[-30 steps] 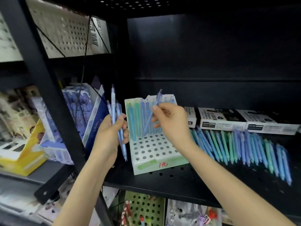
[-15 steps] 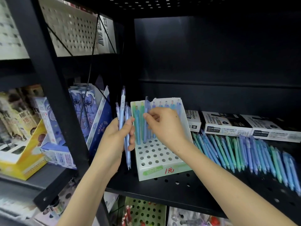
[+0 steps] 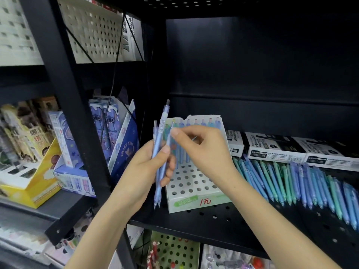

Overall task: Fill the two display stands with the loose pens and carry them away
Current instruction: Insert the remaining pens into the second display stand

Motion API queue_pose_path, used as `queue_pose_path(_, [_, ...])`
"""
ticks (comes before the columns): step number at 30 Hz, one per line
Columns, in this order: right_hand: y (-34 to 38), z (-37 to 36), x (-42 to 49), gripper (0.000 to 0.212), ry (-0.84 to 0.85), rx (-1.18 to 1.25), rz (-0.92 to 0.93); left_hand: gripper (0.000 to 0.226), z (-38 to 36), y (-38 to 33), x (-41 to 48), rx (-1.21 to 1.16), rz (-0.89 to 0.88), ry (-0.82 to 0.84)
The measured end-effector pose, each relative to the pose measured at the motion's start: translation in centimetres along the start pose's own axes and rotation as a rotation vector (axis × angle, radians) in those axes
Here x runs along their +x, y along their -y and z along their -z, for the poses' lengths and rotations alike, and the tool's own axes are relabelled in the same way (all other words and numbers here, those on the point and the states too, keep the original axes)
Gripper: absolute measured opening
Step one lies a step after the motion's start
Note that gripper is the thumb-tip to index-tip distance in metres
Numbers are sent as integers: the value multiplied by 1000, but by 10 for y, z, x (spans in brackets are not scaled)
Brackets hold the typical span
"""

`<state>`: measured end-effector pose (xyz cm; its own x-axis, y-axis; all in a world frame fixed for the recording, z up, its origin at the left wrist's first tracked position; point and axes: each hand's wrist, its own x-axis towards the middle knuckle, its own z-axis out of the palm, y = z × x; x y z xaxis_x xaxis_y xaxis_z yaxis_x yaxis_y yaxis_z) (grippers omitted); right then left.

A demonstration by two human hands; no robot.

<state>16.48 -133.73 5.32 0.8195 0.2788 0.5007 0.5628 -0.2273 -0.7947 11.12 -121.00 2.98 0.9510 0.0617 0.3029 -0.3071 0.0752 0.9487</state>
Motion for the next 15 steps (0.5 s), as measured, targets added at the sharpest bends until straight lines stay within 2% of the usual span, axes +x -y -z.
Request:
queue_pose_path(2, [8, 1, -6, 17, 82, 64, -35, 23, -4, -1, -2, 15, -6, 56])
queue_pose_path(4, [9, 9, -6, 14, 32, 195, -63, 25, -7, -1, -4, 26, -5, 59])
queue_pose_path(8, [5, 48, 1, 14, -331, 488, -85, 20, -3, -1, -7, 43, 1, -67])
queue_pose_path(10, [-4, 54, 6, 15, -450, 385, -52, 20, 2, -1, -8, 39, 19, -138])
queue_pose_path(13, [-18, 36, 9, 13, -417, 141, -13, 23, 5, 1, -10, 37, 55, -181])
queue_pose_path(15, [-24, 24, 10, 12, -389, 60, -14, 23, 4, 1, -11, 25, 74, -173])
